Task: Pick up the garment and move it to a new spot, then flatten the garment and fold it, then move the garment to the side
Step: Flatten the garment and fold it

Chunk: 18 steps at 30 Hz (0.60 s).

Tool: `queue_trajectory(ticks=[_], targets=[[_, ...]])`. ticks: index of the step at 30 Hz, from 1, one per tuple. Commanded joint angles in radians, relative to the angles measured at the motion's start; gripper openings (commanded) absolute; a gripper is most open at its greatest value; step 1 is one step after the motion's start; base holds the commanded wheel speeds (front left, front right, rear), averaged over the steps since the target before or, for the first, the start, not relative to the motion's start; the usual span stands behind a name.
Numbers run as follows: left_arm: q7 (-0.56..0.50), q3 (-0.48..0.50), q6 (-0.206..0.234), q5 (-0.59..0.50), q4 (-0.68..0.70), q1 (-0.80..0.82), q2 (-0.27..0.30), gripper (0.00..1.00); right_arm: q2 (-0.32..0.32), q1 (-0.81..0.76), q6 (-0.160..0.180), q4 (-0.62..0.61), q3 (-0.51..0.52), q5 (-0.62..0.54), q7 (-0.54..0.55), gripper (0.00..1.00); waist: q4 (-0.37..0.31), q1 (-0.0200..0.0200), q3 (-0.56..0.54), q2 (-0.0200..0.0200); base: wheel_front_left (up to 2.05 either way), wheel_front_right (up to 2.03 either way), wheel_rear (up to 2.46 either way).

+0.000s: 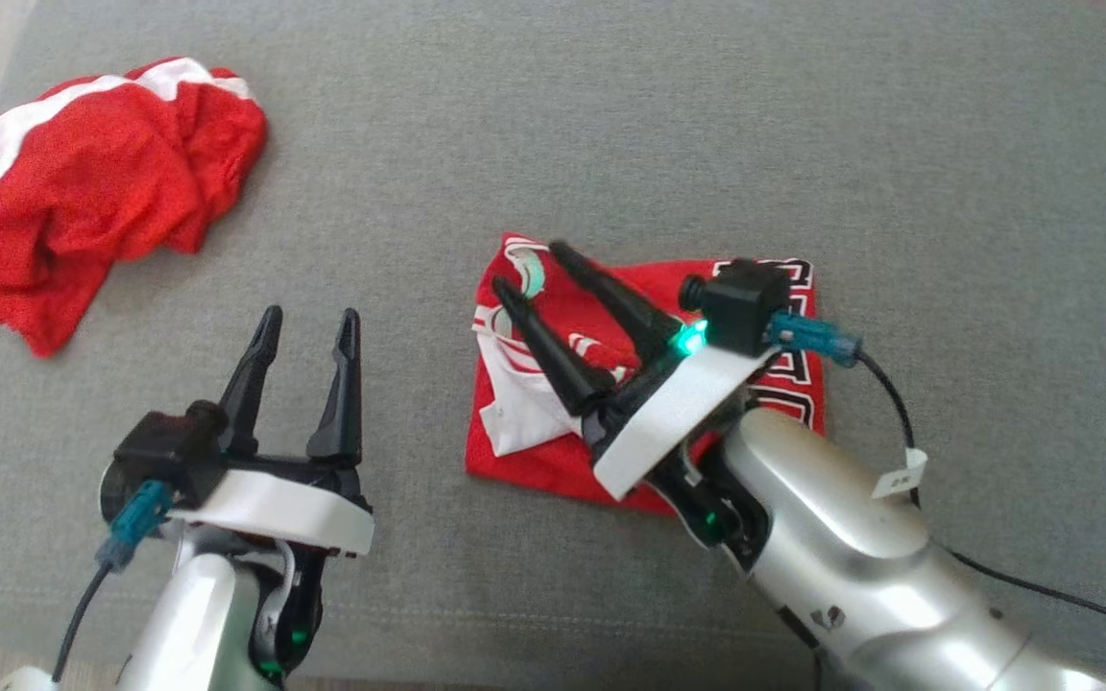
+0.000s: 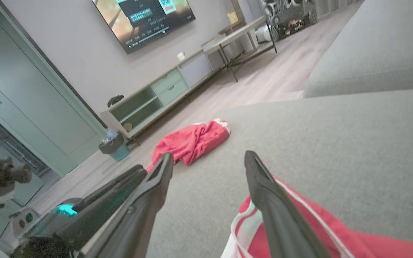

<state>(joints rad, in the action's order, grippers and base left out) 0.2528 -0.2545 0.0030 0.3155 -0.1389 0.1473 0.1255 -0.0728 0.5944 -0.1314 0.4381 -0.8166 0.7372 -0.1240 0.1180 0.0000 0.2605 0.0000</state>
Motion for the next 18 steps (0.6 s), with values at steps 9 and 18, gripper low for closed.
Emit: queue_trajectory(ticks=[9, 18], targets=[[0.009, 0.065, 0.012, -0.028, 0.034, 0.025, 0.035, 1.0, -0.029, -0.036, 0.001, -0.102, 0.228, -0.156, -0.088, 1.0, -0.06, 0.0, -0.027, 0.0, 0.0, 0.0, 0.0], [-0.001, 0.081, 0.03, -0.03, 0.053, 0.001, 0.066, 1.0, -0.115, -0.265, 0.001, -0.256, 0.577, -0.35, -0.015, 1.0, -0.098, 0.0, -0.056, 0.0, 0.0, 0.0, 0.0]])
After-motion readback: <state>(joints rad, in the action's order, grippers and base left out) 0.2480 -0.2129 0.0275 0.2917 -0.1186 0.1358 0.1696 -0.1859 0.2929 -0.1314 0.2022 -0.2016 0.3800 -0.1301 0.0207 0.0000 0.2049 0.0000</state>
